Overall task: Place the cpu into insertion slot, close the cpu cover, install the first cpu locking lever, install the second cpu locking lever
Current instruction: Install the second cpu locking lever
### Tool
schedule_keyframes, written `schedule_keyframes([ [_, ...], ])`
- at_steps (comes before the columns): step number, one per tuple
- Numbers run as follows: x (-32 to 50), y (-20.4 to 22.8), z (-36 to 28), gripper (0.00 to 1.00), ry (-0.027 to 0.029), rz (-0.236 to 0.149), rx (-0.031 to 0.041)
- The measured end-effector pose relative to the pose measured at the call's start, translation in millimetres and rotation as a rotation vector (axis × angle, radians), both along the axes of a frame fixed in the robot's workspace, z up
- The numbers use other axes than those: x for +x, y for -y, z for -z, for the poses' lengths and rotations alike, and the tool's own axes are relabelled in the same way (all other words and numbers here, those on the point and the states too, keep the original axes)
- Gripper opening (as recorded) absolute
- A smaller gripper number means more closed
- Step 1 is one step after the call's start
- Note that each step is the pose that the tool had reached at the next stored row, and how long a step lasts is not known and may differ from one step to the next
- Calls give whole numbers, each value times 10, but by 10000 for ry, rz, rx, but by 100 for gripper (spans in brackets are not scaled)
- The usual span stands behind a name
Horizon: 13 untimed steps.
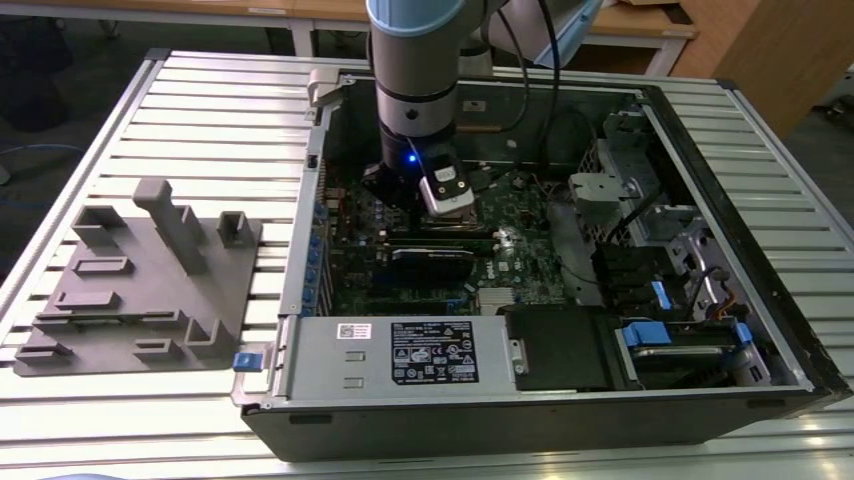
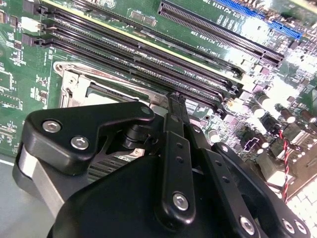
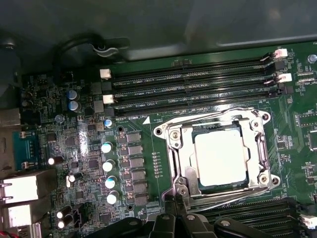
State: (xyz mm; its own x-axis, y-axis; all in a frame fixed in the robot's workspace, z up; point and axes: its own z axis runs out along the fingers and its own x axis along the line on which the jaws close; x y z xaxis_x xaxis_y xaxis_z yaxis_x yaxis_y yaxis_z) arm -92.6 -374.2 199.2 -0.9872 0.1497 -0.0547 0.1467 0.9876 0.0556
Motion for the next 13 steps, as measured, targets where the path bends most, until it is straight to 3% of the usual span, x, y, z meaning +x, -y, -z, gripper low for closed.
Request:
schedule_keyframes([
  [10,-1,0,-30,11,-2,-21,-38],
  [13,-1,2,-30,11,-4,-276,-40],
])
